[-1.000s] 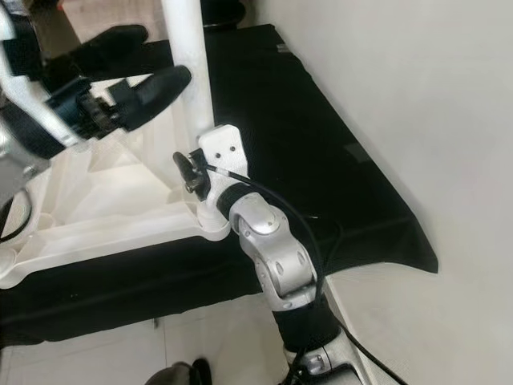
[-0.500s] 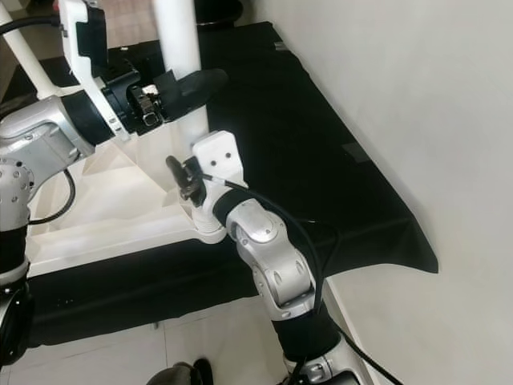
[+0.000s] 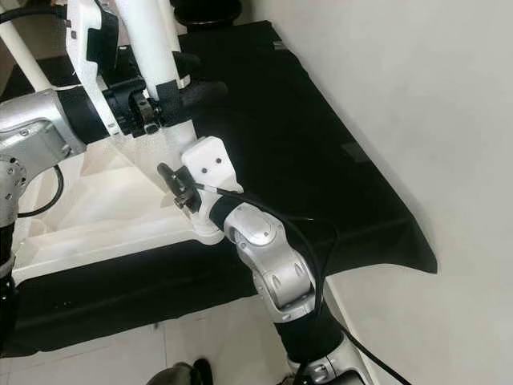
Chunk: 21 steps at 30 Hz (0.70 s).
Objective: Building children table
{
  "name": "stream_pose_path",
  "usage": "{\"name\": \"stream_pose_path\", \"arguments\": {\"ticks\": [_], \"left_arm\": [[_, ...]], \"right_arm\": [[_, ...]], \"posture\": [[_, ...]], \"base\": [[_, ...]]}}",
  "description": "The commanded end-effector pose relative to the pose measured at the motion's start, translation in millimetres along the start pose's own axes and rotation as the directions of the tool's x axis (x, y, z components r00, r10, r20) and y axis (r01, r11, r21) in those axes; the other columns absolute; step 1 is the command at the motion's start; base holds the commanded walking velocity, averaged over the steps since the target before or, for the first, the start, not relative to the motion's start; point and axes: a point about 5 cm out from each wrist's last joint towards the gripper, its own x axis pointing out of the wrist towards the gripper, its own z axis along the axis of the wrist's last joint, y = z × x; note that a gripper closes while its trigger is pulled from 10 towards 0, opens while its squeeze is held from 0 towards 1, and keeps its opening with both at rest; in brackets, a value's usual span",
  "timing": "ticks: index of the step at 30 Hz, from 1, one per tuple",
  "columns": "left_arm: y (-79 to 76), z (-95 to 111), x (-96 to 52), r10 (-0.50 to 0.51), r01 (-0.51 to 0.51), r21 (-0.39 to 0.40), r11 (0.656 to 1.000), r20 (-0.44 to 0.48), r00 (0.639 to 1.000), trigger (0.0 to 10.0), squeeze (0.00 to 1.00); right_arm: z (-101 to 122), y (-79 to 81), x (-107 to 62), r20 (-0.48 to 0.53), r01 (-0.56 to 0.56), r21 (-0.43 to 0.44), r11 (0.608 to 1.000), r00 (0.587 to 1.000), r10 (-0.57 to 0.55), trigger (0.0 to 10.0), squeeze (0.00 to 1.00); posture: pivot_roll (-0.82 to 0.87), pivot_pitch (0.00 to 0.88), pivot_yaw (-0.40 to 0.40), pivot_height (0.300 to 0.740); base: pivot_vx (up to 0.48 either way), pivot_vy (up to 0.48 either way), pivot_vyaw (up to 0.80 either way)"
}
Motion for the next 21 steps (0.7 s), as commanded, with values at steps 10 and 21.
{"name": "stream_pose_path", "arguments": {"ticks": [10, 21], "left_arm": [[3.7, 2.9, -3.4, 0.05, -0.05, 0.069, 0.996, 0.009, 0.999, 0.0, 0.0], [1.5, 0.3, -1.7, 0.064, -0.065, 0.067, 0.996, 0.017, 0.998, 0.0, 0.0]], "right_arm": [[-15.4, 11.1, 4.5, -0.075, -0.08, 0.015, 0.997, 0.994, 0.081, 10.0, 0.0], [-11.1, -2.0, 8.2, -0.059, -0.222, 0.026, 0.975, 0.973, 0.223, 10.0, 1.0]], "posture": [[0.08, 0.169, 0.065, 0.74], [0.08, 0.167, 0.056, 0.74]], "base": [[0.0, 0.0, 0.0], [0.0, 0.0, 0.0]]}}
